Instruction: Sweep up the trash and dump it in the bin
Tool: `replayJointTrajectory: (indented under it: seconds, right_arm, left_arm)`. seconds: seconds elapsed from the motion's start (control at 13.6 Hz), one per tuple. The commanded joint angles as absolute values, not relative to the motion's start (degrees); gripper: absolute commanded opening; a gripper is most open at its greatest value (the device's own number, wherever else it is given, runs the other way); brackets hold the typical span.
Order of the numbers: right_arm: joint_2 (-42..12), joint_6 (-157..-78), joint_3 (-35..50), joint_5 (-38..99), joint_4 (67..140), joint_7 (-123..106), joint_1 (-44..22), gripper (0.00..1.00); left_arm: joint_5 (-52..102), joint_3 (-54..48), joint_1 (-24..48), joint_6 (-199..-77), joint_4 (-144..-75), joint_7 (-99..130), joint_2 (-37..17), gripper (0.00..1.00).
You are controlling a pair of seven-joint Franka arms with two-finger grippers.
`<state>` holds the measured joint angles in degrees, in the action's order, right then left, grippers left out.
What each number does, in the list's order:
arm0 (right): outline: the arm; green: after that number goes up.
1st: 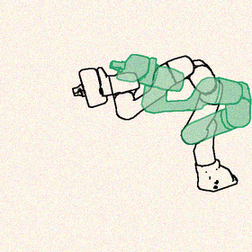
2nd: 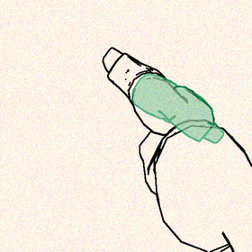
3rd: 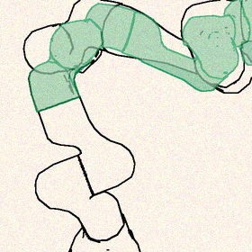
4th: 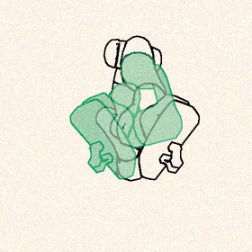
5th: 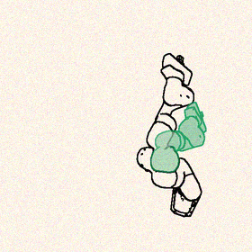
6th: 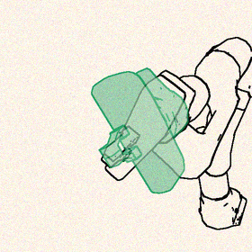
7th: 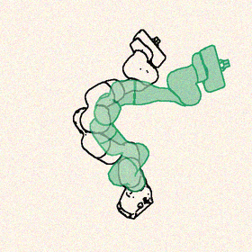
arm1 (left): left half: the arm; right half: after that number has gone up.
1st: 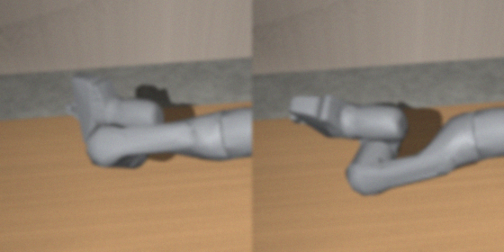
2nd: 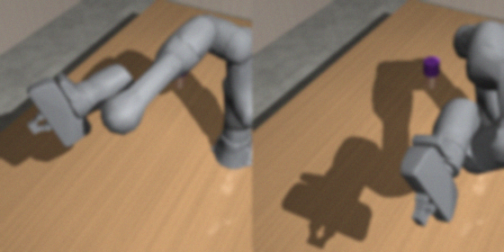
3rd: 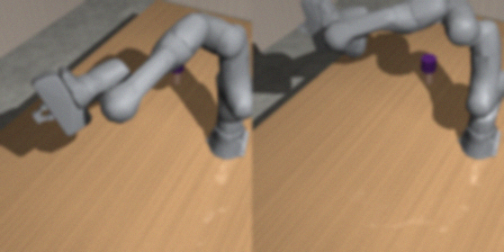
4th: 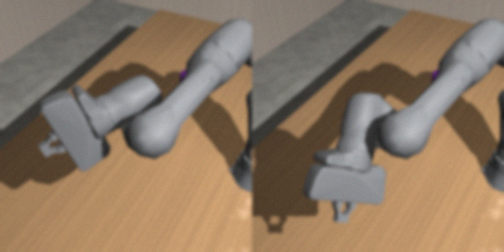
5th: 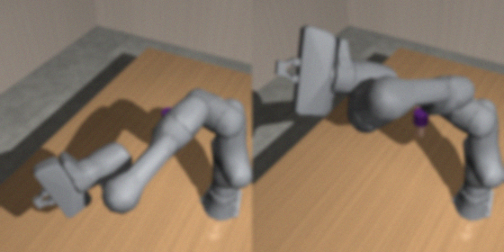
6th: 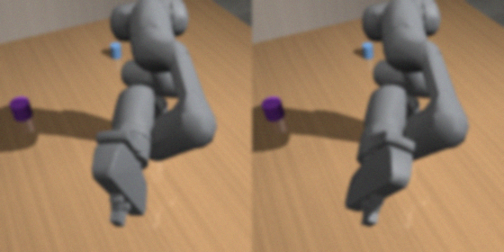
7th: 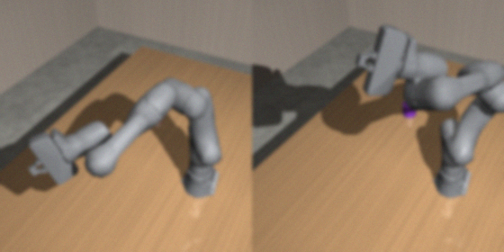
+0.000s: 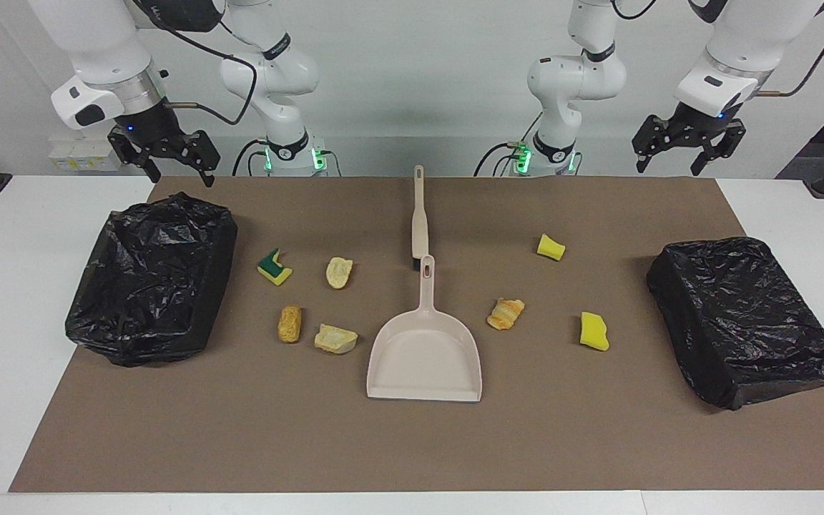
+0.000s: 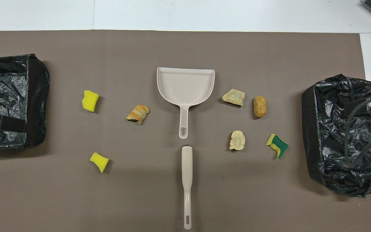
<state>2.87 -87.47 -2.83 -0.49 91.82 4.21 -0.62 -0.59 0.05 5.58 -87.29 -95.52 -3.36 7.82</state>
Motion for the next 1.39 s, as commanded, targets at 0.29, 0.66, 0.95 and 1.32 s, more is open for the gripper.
replayJointTrajectory:
  seconds: [0.29,0.66,0.95,1.32]
  right_arm:
    - [2.8,-89.8,-2.3,0.2,92.9,3.2,-0.8,1.0]
    - [-9.5,-89.7,-1.9,4.7,84.7,19.9,-6.1,1.0]
    - [-17.8,-97.2,-1.1,8.5,80.2,30.2,-13.3,1.0]
    - [-23.8,-106.8,0.4,12.0,80.7,40.4,-21.6,1.0]
  left_arm:
    - [2.0,-0.2,10.8,-94.3,-103.8,-3.5,8.6,1.0]
    - [2.6,-0.2,19.1,-106.5,-115.4,-0.2,10.6,1.0]
    - [7.0,-0.2,27.0,-118.1,-130.6,5.2,18.3,1.0]
    - [6.9,-6.0,34.6,-126.9,-140.3,18.5,20.5,1.0]
